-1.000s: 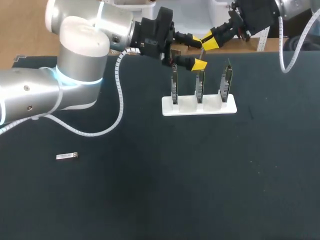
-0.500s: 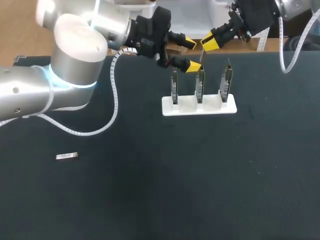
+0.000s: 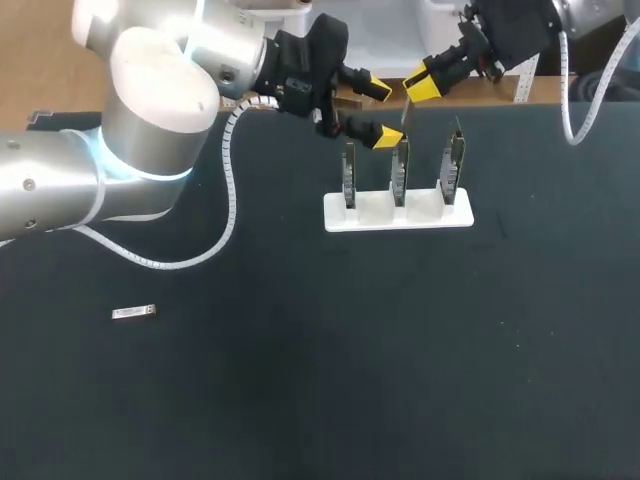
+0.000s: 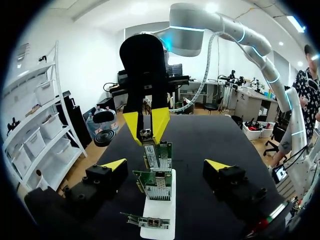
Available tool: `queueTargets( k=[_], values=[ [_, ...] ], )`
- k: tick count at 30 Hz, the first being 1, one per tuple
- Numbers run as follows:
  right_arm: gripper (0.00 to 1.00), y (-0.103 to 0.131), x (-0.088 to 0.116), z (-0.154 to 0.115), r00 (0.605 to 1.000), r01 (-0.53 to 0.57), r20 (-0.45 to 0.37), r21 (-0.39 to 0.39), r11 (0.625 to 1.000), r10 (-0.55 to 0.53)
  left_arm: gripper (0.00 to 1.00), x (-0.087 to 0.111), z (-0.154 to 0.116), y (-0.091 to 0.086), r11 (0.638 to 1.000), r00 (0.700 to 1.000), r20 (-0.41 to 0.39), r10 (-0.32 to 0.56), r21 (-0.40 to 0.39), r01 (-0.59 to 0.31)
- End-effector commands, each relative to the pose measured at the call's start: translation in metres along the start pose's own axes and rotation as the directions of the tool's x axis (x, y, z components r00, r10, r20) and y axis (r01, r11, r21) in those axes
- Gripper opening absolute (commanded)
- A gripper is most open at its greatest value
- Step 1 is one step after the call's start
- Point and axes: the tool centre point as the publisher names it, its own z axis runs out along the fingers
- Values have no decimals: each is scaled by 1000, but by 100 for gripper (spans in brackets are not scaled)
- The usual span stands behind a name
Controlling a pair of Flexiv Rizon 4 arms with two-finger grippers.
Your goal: Pick up the optical module with the left hand, and insert it into the network port with the right hand.
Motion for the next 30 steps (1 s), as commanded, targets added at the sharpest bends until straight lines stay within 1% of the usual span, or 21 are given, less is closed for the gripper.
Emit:
queueTargets(
  k=[1, 13, 20, 30],
  values=[
    [0, 0, 0, 0, 1000, 0, 1, -1, 1000, 0, 100, 1, 2, 2, 1000, 1000, -12, -7, 3, 7],
    [0, 2, 2, 0, 1000, -5, 1, 4, 1000, 5, 100, 8, 1, 6, 999, 998, -44, -34, -20, 33],
    [0, 3, 2, -1, 1000, -7, 1, 7, 1000, 7, 100, 9, 3, 7, 999, 998, -54, -31, -19, 30],
    [0, 3, 2, -1, 1000, -8, 1, 11, 1000, 8, 100, 9, 6, 6, 1000, 998, -47, -31, -6, 31]
  ],
)
